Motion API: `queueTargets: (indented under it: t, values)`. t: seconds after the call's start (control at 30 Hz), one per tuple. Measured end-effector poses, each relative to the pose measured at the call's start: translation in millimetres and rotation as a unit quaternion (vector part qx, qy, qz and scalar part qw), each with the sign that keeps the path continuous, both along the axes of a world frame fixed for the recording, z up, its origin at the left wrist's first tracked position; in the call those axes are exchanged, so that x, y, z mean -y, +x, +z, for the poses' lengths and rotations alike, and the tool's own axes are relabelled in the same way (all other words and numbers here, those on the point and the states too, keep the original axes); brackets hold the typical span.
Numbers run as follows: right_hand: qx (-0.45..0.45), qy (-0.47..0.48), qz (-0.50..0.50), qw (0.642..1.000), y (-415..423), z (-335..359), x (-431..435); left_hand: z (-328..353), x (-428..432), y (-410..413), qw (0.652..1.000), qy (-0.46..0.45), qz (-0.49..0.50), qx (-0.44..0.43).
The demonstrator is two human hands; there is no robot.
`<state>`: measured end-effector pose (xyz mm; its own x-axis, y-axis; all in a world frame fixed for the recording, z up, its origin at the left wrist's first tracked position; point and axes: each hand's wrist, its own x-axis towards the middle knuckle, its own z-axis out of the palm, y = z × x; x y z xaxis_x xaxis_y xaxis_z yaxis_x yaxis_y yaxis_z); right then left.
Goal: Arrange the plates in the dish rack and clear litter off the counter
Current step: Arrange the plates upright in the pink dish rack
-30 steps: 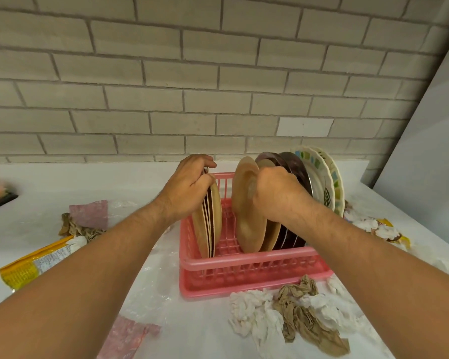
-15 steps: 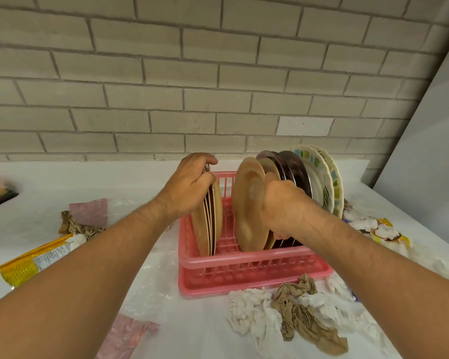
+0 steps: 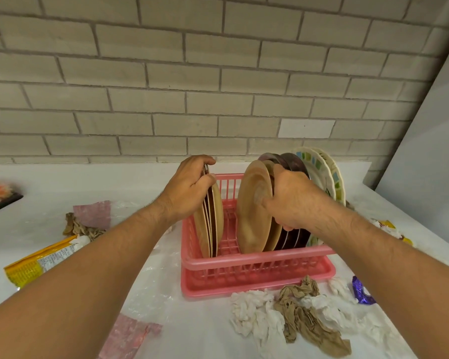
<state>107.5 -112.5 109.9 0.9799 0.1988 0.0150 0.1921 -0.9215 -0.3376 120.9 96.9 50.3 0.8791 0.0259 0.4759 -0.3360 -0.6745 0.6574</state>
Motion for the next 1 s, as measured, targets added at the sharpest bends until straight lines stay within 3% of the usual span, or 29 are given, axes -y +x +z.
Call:
queueTargets:
  t: [0.17, 0.33, 0.77, 1.0]
  values:
    - [0.122, 0.049, 0.064, 0.989, 0.7, -1.2, -9.8, -2.9, 0.2, 0.6, 1.000, -0.015, 0.003, 0.000]
    - [0.069, 0.149, 0.146, 0.975, -15.7, -27.6, -38.6, -0.6, 1.7, 1.7, 0.999, 0.024, -0.011, 0.029]
    - [0.060, 0.089, 0.095, 0.990, -5.6, -31.1, -53.1, -6.4, -2.3, 0.6, 1.000, 0.019, -0.004, 0.018]
    - [0.214, 0.031, 0.029, 0.976, 14.3, 9.8, -30.3, -8.3, -3.9, 2.3, 1.000, 0.015, -0.002, 0.023]
